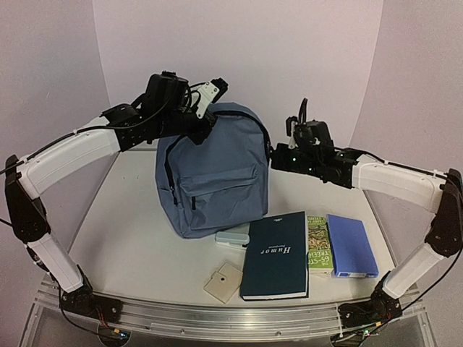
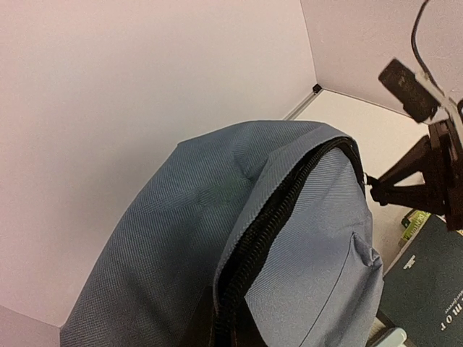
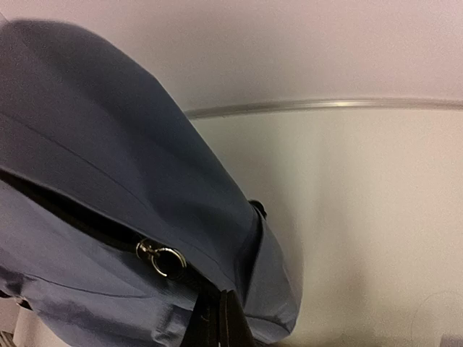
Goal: Pack the student bag
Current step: Unzip the student bag at the center of the board.
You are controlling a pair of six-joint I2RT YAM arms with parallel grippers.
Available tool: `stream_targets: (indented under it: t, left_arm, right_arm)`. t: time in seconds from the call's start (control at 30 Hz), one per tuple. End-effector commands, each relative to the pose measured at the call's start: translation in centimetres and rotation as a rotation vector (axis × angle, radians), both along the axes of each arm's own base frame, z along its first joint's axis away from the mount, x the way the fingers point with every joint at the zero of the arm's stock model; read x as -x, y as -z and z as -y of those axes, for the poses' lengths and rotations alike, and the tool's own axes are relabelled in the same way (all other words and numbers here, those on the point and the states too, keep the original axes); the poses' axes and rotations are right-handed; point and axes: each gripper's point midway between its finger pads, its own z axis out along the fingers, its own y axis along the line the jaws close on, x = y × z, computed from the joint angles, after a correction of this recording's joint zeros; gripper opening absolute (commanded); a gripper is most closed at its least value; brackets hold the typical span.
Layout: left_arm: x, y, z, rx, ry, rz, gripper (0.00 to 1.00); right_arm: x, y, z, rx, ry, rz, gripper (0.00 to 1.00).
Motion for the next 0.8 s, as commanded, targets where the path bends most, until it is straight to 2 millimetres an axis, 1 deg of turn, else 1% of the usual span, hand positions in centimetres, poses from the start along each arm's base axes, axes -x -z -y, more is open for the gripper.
stream_targets:
  t: [0.0,0.07,0.13,0.17,0.23,0.3,0.33,0.37,0.4,0.43,0.5,0.57,0.6,0.67,0.77]
  left_arm:
    - [-1.0,-4.7,-1.5,0.096,-0.093,0.079,0.00]
    - [-0.9,-4.8,-1.4,0.100,-0.090,0.077,0.00]
    - [-0.8,-4.9,-1.4,0.107,-0.083,0.073,0.00]
    - [-0.7,-4.9,-1.2,0.110,-0.073,0.065,0.00]
    - [-0.1,-4.8,-0.9,0.116,-0.040,0.037,0.02]
    - [1.3,-5.0,-0.5,0.130,0.026,-0.009,0.15]
    - [2.2,-5.1,-0.3,0.145,0.063,-0.038,0.25]
    - [3.0,-5.2,-0.3,0.158,0.091,-0.070,0.35]
    - [3.8,-5.3,-0.4,0.172,0.113,-0.098,0.47]
    - [4.6,-5.6,-0.6,0.187,0.133,-0.119,0.60]
    - [6.2,-5.7,-1.1,0.204,0.164,-0.176,0.76]
    - [7.4,-6.0,-2.1,0.215,0.163,-0.215,0.84]
    - [7.7,-5.9,-2.6,0.216,0.154,-0.234,0.87]
    - [8.4,-6.2,-4.0,0.225,0.127,-0.247,0.89]
    - [7.8,-6.1,-6.5,0.209,0.025,-0.225,0.87]
  right_arm:
    - [0.9,6.9,0.8,0.058,0.025,-0.167,0.00]
    - [1.0,8.5,0.7,0.068,0.023,-0.199,0.00]
    - [0.9,9.5,0.6,0.078,0.024,-0.218,0.00]
    - [0.9,9.6,0.5,0.080,0.022,-0.220,0.00]
    - [0.8,9.0,0.4,0.075,0.016,-0.207,0.00]
    - [0.8,7.6,0.5,0.066,0.014,-0.176,0.00]
    - [0.8,6.7,0.7,0.060,0.016,-0.158,0.02]
    - [1.0,5.8,0.8,0.053,0.013,-0.139,0.07]
    - [1.2,4.8,1.0,0.045,0.006,-0.120,0.15]
    - [1.4,3.9,1.1,0.036,-0.003,-0.104,0.26]
    - [2.2,2.0,1.3,0.012,-0.022,-0.077,0.40]
    - [3.1,-0.3,1.7,-0.026,-0.039,-0.046,0.55]
    - [3.6,-1.2,1.7,-0.045,-0.054,-0.036,0.58]
    - [4.9,-3.5,1.5,-0.086,-0.100,0.001,0.63]
    - [6.6,-6.5,0.3,-0.144,-0.161,0.041,0.66]
